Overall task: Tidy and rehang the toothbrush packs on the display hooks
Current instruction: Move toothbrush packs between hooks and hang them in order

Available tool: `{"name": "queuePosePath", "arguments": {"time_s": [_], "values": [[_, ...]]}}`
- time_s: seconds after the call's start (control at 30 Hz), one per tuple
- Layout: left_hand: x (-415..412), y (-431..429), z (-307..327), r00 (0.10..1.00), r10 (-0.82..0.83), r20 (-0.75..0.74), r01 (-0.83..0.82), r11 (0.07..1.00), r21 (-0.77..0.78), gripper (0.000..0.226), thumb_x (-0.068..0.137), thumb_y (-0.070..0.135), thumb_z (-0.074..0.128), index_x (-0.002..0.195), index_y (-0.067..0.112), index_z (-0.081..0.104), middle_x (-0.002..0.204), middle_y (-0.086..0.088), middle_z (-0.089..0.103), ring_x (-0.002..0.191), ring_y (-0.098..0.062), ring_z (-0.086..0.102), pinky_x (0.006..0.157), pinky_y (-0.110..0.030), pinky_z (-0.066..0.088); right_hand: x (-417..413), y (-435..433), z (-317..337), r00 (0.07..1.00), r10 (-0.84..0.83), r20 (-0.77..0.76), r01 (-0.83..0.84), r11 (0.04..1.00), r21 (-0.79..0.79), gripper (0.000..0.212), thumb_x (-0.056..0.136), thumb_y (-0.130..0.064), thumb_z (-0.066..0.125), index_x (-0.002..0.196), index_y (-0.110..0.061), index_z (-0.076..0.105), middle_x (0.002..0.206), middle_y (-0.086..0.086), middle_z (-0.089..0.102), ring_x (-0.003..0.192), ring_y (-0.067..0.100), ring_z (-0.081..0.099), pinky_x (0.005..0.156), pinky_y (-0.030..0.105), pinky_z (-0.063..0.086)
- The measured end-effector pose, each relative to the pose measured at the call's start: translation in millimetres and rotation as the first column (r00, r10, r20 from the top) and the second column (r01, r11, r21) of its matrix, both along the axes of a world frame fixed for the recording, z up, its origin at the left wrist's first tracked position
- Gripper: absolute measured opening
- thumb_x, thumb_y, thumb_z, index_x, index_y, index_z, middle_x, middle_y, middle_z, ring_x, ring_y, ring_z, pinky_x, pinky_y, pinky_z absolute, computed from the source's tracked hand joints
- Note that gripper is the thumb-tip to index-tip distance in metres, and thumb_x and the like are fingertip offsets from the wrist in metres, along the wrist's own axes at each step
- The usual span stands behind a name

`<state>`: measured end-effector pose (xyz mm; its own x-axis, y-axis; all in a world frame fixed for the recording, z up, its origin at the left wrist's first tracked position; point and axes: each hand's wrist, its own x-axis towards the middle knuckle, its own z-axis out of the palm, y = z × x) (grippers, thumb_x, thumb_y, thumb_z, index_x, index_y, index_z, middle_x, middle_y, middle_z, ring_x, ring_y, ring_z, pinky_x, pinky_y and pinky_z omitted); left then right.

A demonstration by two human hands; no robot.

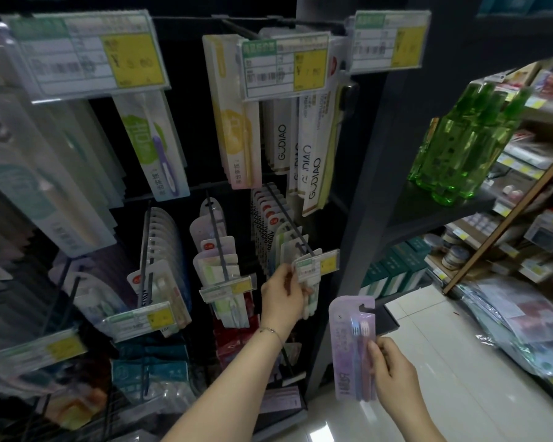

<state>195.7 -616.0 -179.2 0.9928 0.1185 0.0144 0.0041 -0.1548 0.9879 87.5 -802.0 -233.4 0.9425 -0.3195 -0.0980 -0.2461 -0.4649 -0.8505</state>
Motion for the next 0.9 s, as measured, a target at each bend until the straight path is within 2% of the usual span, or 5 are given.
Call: {"name": "queuePosePath", "arguments": {"time_s": [0.17, 0.37, 0.6, 0.7, 0.9], "values": [[8.2, 1.3, -2.2, 0.996, 0.071, -0.053, -0.075, 0.995, -0.07, 0.012, 0.094, 0.005, 0.061, 0.084, 0.007, 0.067, 0.078, -0.008, 0.072, 0.067, -0.015, 0.068, 0.067, -0.032, 0.058, 5.1, 1.6, -7.3, 1.0, 0.008, 0.017, -0.008, 1.0, 0.0, 0.017, 0.1, -0.022, 0.05, 0.087, -0.02, 0.06, 0.081, 0.001, 0.065, 0.077, 0.013, 0.062, 0.062, 0.027, 0.05], [20.3, 2.8, 0.9, 0.987, 0.104, -0.126, -0.125, 0.977, -0.173, 0.021, 0.094, 0.007, 0.063, 0.082, -0.01, 0.059, 0.073, -0.014, 0.065, 0.061, -0.016, 0.061, 0.061, -0.033, 0.054, 10.6, 4.7, -14.0, 0.999, 0.029, 0.024, -0.029, 1.0, 0.0, 0.016, 0.1, -0.023, 0.05, 0.088, -0.023, 0.06, 0.085, 0.002, 0.064, 0.081, 0.015, 0.061, 0.063, 0.026, 0.048], [23.8, -1.2, 5.4, 0.998, 0.041, -0.04, -0.047, 0.987, -0.151, 0.01, 0.094, 0.007, 0.066, 0.086, 0.012, 0.068, 0.084, -0.012, 0.071, 0.062, -0.013, 0.063, 0.051, -0.033, 0.054, 14.0, 9.1, -14.1, 0.999, 0.042, 0.033, -0.042, 0.999, -0.019, 0.018, 0.1, -0.023, 0.05, 0.085, -0.023, 0.059, 0.08, -0.001, 0.064, 0.078, 0.015, 0.061, 0.06, 0.024, 0.046], [25.6, 1.7, 10.3, 0.999, -0.045, -0.021, 0.041, 0.982, -0.183, 0.021, 0.095, 0.004, 0.064, 0.098, 0.023, 0.07, 0.094, -0.002, 0.074, 0.075, -0.017, 0.071, 0.05, -0.035, 0.057, 14.9, 9.8, -13.5, 0.999, 0.043, 0.022, -0.043, 0.999, -0.002, 0.017, 0.1, -0.024, 0.05, 0.086, -0.024, 0.059, 0.082, -0.001, 0.065, 0.079, 0.013, 0.062, 0.06, 0.022, 0.046], [31.0, 5.1, 20.8, 0.997, -0.066, -0.048, 0.058, 0.988, -0.145, 0.038, 0.092, 0.001, 0.067, 0.083, 0.037, 0.076, 0.09, 0.004, 0.076, 0.082, -0.019, 0.074, 0.051, -0.033, 0.058, 17.5, 15.1, -12.8, 0.999, 0.05, 0.022, -0.05, 0.999, -0.002, 0.017, 0.1, -0.023, 0.05, 0.087, -0.024, 0.059, 0.083, -0.004, 0.066, 0.08, 0.011, 0.063, 0.062, 0.022, 0.047]]}}
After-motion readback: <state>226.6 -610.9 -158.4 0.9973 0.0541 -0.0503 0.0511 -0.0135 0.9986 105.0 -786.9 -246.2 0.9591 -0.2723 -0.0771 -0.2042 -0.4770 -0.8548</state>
